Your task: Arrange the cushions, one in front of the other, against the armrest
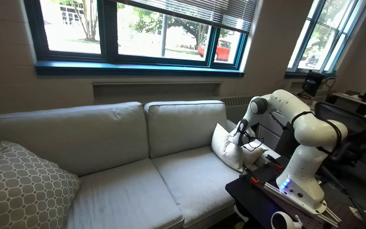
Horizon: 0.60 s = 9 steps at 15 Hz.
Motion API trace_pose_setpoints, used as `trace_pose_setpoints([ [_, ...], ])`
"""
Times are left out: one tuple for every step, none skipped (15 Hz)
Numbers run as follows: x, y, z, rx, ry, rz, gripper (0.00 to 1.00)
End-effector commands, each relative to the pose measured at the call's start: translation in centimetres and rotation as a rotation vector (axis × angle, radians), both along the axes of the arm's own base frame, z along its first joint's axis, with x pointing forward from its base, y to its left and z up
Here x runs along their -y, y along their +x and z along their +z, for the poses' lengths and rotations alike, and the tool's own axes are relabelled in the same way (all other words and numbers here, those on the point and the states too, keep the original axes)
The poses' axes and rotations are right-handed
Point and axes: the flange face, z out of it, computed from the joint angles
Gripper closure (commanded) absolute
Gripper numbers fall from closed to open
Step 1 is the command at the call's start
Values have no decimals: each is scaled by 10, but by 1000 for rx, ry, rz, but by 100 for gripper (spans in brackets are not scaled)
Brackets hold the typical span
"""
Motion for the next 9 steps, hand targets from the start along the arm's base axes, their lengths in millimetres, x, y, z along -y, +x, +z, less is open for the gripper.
trace_pose_setpoints([
  [25,-34,7,120,1,-104,99],
  [29,-41,6,148,1,-126,99],
  [40,-21,9,165,13,-148,99],
  [42,-24,7,172,21,-167,99],
  [46,-21,8,182,14,-186,99],
  [52,-16,10,196,-3,-208,98],
  [59,-8,17,230,-31,-260,98],
  [63,-7,22,251,-28,-308,98],
  [66,-8,26,273,-39,-349,98],
])
